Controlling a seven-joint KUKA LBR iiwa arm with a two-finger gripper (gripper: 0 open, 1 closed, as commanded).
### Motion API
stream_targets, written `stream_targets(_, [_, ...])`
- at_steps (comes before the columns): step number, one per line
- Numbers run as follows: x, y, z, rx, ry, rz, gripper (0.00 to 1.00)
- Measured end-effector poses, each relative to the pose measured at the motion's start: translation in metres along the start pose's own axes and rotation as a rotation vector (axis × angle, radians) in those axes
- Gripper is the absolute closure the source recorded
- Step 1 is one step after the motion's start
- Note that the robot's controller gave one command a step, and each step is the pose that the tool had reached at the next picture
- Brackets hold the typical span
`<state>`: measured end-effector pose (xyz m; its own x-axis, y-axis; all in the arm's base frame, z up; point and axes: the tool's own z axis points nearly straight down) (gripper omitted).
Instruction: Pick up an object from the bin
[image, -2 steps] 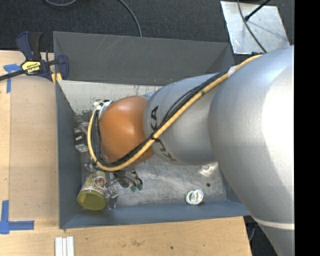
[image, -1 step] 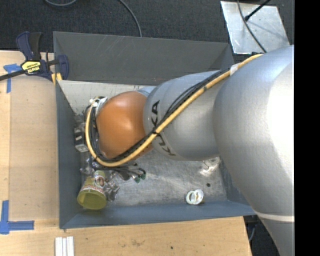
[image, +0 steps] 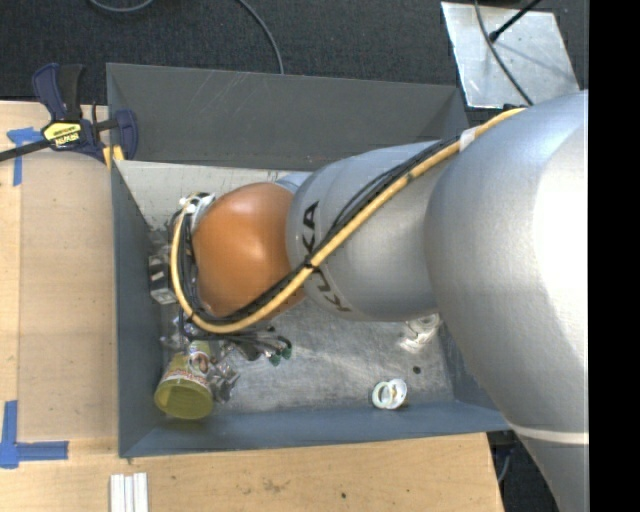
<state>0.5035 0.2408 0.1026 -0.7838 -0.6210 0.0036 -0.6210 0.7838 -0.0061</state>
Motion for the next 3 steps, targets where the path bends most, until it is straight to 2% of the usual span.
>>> stream_targets(1, [0.0,-0.005,-0.043,-0.006,-0.002,0.019,1.0])
stream_targets(2, [-0.006,-0.009,-0.044,-0.004,-0.012,0.015,1.0])
stream_targets(3, [-0.003,-0.013,-0.129,-0.006,-0.005,0.026,1.0])
